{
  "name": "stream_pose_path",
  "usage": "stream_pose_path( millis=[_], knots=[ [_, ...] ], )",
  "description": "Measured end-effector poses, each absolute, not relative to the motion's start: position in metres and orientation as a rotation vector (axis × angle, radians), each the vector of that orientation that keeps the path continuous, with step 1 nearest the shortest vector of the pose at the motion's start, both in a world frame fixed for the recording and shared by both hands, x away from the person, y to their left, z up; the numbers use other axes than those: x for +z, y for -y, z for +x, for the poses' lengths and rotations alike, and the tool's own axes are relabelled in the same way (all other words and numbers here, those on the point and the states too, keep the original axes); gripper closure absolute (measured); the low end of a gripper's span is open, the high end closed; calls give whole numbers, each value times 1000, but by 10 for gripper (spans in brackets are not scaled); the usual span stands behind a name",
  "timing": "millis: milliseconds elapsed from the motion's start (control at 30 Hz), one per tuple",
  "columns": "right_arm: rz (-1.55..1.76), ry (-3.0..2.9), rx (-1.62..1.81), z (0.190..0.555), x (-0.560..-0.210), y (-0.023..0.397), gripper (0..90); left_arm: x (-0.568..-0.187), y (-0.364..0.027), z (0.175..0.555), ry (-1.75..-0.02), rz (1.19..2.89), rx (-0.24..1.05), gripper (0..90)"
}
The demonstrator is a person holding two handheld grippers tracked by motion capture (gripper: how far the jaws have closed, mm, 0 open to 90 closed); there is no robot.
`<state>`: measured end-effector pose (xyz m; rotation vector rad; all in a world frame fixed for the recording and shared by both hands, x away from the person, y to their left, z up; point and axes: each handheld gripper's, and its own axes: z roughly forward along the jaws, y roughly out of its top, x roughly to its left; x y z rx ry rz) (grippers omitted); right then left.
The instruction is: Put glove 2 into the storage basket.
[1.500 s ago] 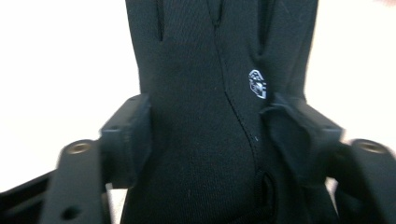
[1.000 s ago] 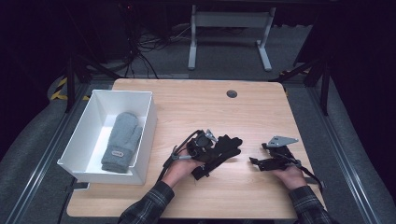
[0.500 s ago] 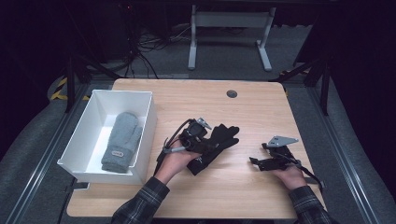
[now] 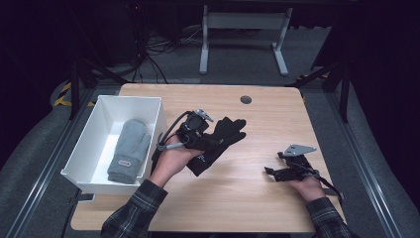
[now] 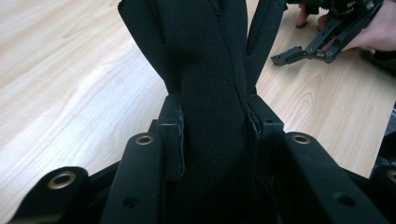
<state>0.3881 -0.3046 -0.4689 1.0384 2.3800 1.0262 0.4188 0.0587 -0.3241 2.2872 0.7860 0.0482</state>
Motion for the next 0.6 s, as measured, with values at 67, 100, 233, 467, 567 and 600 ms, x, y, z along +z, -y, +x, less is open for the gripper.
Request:
stream_pose_path(
  millis=[67, 100, 233, 467, 567, 600],
  knots=[
    [1039, -2380, 1026, 388, -469, 305, 161, -317, -65, 419, -792, 2288, 59, 650],
    [1039, -2380, 1027, 388, -469, 305, 161, -312, -69, 420, -795, 2293, 65, 650],
    [1039, -2380, 1027, 388, -469, 305, 161, -300, -80, 420, -809, 2293, 85, 650],
    [1041, -2378, 1026, 388, -469, 305, 161, -285, -106, 423, -847, 2273, 120, 648],
    [1043, -2377, 1024, 388, -469, 305, 161, -281, -121, 424, -879, 2266, 145, 648],
    [1043, -2377, 1024, 388, -469, 305, 161, -280, -125, 424, -890, 2260, 152, 648]
  ],
)
